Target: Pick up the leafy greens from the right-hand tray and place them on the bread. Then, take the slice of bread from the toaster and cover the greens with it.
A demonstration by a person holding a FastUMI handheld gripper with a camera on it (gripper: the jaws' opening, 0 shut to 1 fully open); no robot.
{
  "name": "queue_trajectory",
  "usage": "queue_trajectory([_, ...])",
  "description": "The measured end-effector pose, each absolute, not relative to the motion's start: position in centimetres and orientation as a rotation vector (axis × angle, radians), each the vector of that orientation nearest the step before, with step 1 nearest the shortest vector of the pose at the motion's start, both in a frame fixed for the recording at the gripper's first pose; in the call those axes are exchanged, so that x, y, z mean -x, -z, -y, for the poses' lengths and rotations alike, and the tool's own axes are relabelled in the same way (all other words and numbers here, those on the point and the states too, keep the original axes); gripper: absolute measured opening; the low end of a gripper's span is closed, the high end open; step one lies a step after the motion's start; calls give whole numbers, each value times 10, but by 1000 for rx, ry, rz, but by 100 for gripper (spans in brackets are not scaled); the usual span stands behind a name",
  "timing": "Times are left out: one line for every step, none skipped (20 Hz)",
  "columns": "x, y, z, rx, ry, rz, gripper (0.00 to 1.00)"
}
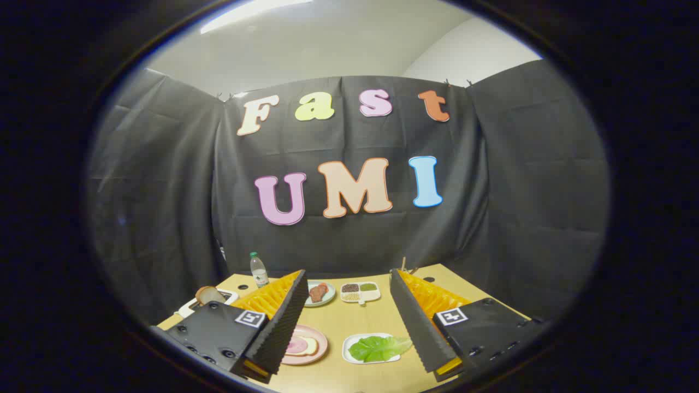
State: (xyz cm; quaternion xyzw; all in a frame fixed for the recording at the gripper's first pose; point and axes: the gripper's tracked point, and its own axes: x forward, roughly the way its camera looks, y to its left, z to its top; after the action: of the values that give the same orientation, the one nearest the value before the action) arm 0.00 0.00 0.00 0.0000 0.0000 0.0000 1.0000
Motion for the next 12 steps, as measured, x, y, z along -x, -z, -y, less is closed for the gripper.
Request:
queue_trajectory([1,0,1,6,1,-3,97])
queue_trajectory([2,2,2,12,3,-6,97])
queue_trajectory([5,4,3,17,4,-8,97])
queue_trajectory([6,6,3,20,4,-12,97])
queue_trajectory([7,9,3,20,5,-18,97])
queue_trajectory([8,11,4,17,7,-21,97])
queue_trajectory([9,13,6,10,11,-25,97])
queue_trajectory([7,16,7,2,15,-29,97])
queue_trajectory([6,18,9,-4,21,-34,97])
queue_trajectory([3,22,13,-8,28,-41,97])
queue_trajectory([0,26,17,-11,35,-48,97])
queue_trajectory([-2,31,22,-13,43,-59,97])
